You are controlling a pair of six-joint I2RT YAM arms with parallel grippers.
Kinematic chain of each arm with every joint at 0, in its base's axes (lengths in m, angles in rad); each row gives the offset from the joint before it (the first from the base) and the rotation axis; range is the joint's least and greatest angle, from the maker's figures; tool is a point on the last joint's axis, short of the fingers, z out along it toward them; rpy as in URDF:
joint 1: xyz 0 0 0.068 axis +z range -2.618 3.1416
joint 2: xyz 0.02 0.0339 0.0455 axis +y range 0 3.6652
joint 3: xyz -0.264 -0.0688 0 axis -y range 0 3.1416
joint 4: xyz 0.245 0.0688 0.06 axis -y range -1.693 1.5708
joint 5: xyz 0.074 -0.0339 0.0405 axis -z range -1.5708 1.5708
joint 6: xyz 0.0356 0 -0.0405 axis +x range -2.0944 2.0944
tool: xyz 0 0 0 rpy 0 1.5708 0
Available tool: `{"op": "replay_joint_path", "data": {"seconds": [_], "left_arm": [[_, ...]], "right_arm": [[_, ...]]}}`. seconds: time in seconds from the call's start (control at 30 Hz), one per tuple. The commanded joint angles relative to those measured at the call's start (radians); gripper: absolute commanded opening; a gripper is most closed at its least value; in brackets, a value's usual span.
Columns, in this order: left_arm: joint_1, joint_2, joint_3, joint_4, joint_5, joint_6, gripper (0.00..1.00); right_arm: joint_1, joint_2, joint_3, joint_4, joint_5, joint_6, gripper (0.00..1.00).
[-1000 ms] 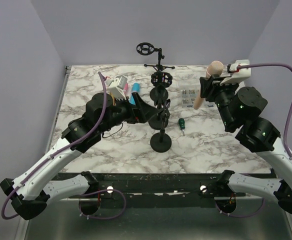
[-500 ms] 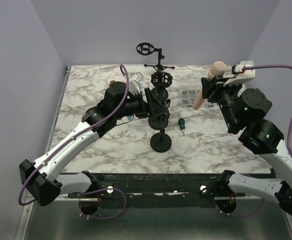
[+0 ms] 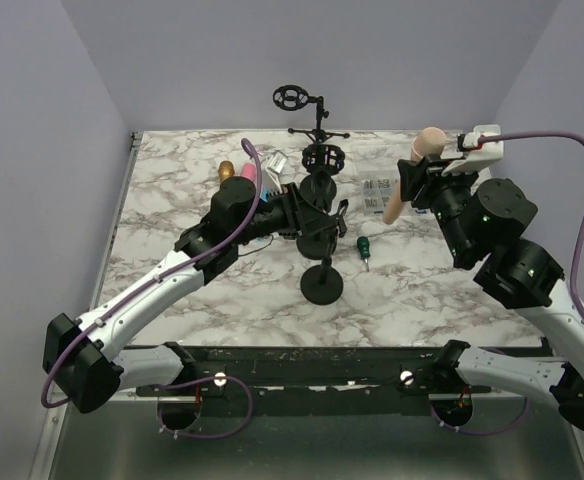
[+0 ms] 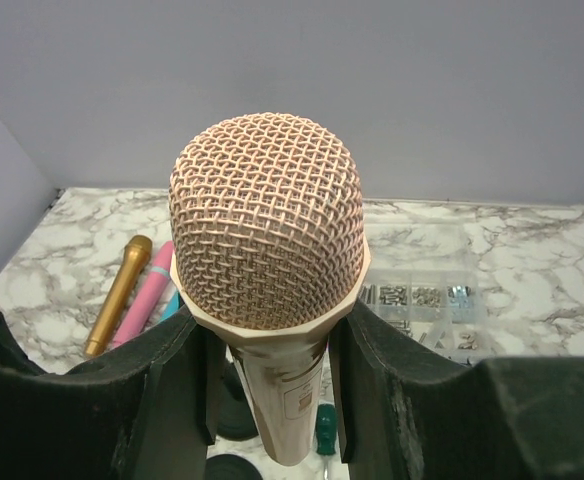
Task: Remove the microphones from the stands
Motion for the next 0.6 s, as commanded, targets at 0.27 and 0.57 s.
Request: {"op": "replay_joint_path", "data": {"seconds": [0.27,0.57], "left_arm": [[-0.016,0.046,-0.231,-0.099,-0.082,0.048,0.23],[-0.015,-0.022,-0.107,-0.191,-0.082,0.123,0.82]], "right_arm": [[0.003,-0.002,-0.077,-0.042,-0.082,0.071,0.01],[0.004,-0.007,-0.080,-0.132,-0.232,0.107,0.01]]}}
